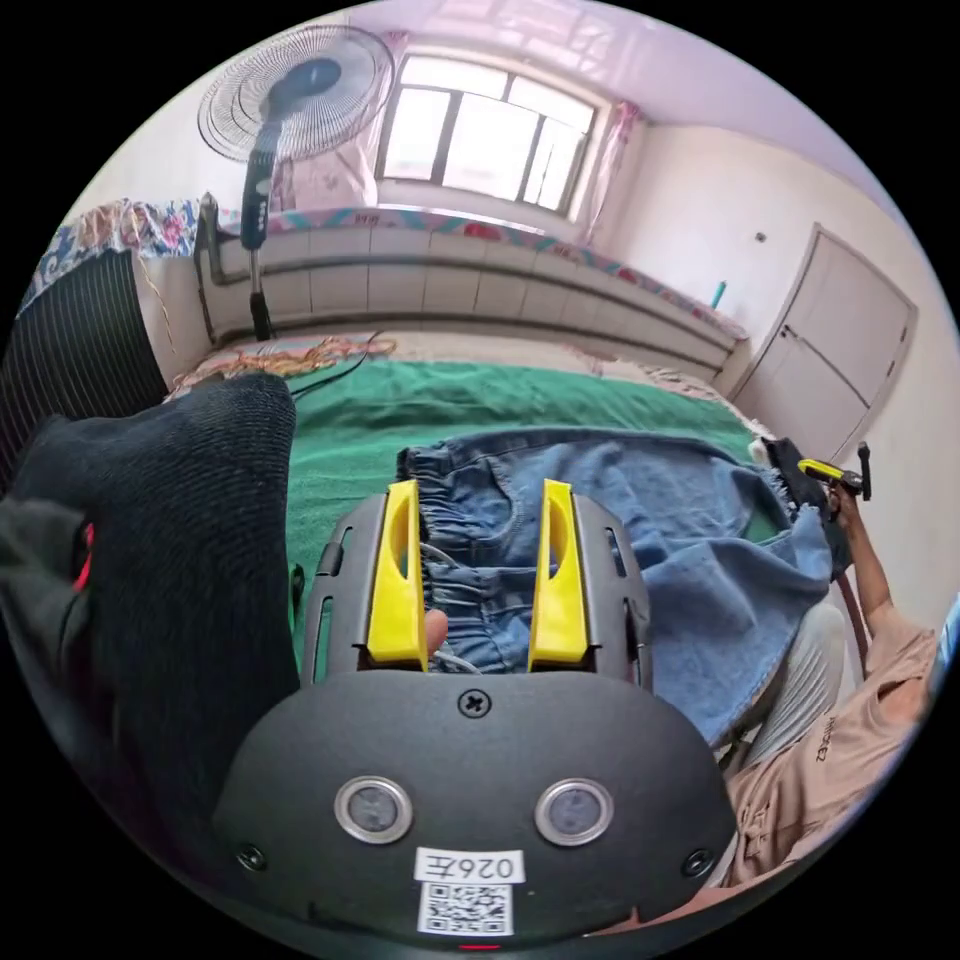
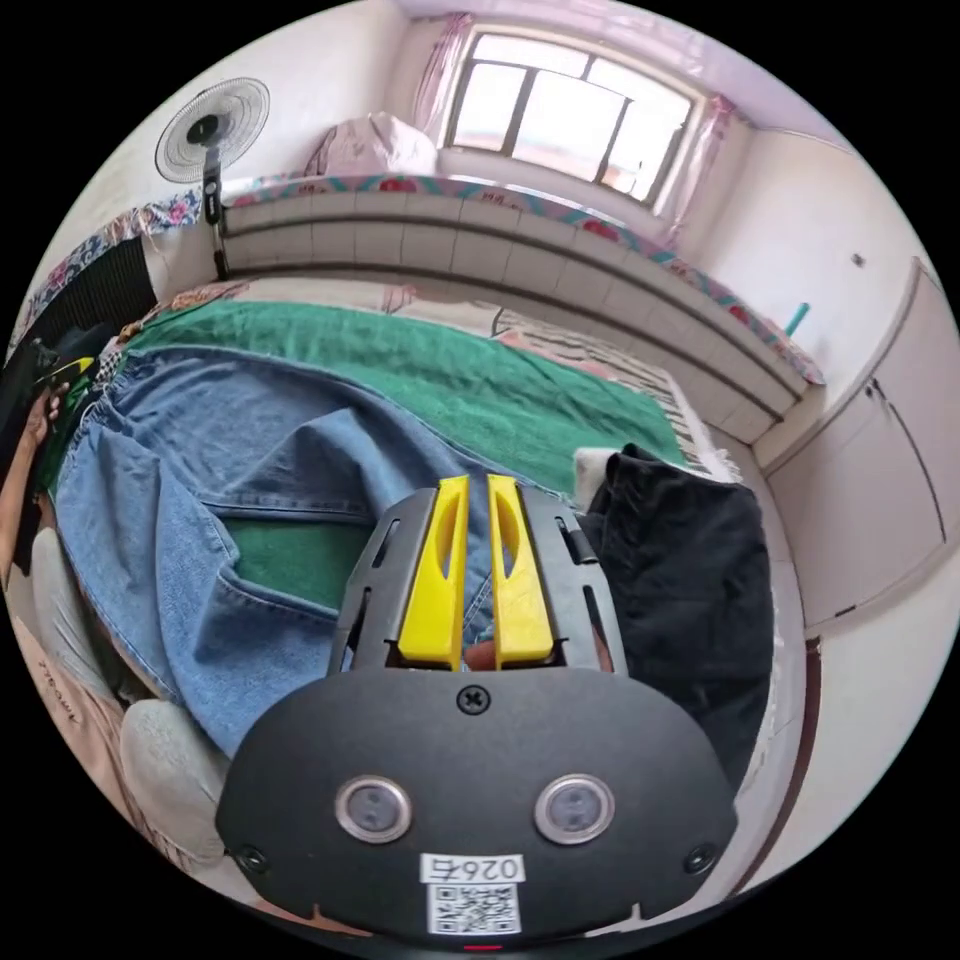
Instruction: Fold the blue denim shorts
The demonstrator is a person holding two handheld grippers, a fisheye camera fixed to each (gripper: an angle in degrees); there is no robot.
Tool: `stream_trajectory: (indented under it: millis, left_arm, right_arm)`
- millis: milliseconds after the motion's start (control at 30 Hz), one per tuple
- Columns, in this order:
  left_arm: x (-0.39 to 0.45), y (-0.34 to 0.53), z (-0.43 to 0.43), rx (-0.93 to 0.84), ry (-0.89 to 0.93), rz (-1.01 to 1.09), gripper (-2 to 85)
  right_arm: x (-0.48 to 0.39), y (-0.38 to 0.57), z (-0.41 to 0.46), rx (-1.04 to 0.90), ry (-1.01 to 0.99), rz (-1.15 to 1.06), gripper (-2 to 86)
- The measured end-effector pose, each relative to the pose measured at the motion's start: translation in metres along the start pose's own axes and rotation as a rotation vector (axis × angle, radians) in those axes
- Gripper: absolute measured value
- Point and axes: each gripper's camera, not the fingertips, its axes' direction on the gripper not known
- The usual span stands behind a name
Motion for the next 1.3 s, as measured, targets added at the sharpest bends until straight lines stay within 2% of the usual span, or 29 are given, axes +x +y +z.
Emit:
stream_trajectory:
  millis: [100, 200, 267, 300, 333, 400, 467, 567, 700, 833, 933, 1033, 1133, 1167, 1233, 1300]
  left_arm:
    - [-0.024, -0.033, 0.054, -0.125, -0.078, -0.029, 20.9]
    - [-0.053, -0.056, 0.108, -0.230, 0.034, -0.135, 24.4]
    - [-0.068, -0.063, 0.156, -0.385, 0.203, -0.212, 23.7]
    - [-0.068, -0.064, 0.162, -0.398, 0.187, -0.224, 20.2]
    - [-0.063, -0.065, 0.157, -0.383, 0.029, -0.235, 13.1]
    - [-0.051, -0.066, 0.158, -0.393, -0.064, -0.192, 11.1]
    - [-0.039, -0.068, 0.151, -0.378, 0.009, -0.149, 6.2]
    - [-0.025, -0.069, 0.119, -0.312, 0.004, -0.119, 5.7]
    - [-0.022, -0.072, 0.054, -0.217, 0.091, -0.113, 5.4]
    - [-0.008, -0.084, -0.009, -0.237, 0.015, -0.032, 5.3]
    - [-0.004, -0.099, -0.014, -0.280, -0.040, -0.020, 5.6]
    - [-0.007, -0.114, 0.021, -0.314, -0.053, -0.045, 8.2]
    - [-0.003, -0.110, 0.060, -0.404, -0.100, -0.087, 20.3]
    - [0.003, -0.103, 0.063, -0.416, -0.087, -0.087, 22.6]
    - [0.014, -0.087, 0.055, -0.416, -0.059, -0.056, 22.2]
    - [0.028, -0.064, 0.031, -0.375, -0.106, -0.026, 19.0]
  right_arm:
    - [0.016, -0.049, 0.055, -0.139, -0.104, -0.032, 4.4]
    - [0.020, -0.077, 0.094, -0.224, -0.086, -0.067, 8.6]
    - [0.018, -0.093, 0.117, -0.296, -0.012, -0.111, 11.8]
    - [0.018, -0.096, 0.123, -0.318, -0.001, -0.118, 12.2]
    - [0.018, -0.101, 0.137, -0.372, 0.015, -0.116, 13.0]
    - [0.014, -0.101, 0.166, -0.496, 0.008, -0.099, 13.8]
    - [0.011, -0.102, 0.169, -0.484, -0.022, -0.044, 10.4]
    - [0.005, -0.103, 0.153, -0.489, -0.063, -0.008, 0.3]
    - [-0.034, -0.111, 0.090, -0.390, 0.125, -0.114, -1.1]
    - [-0.069, -0.122, -0.011, -0.181, 0.234, -0.134, -1.2]
    - [-0.076, -0.137, -0.051, -0.109, 0.272, -0.104, -1.0]
    - [-0.066, -0.166, -0.029, -0.112, 0.318, -0.023, 1.0]
    - [-0.055, -0.178, 0.031, -0.367, 0.463, 0.058, 1.9]
    - [-0.059, -0.173, 0.034, -0.393, 0.514, 0.051, 2.0]
    - [-0.072, -0.155, 0.015, -0.303, 0.485, 0.051, 0.1]
    - [-0.085, -0.127, -0.010, -0.227, 0.391, 0.038, -0.8]
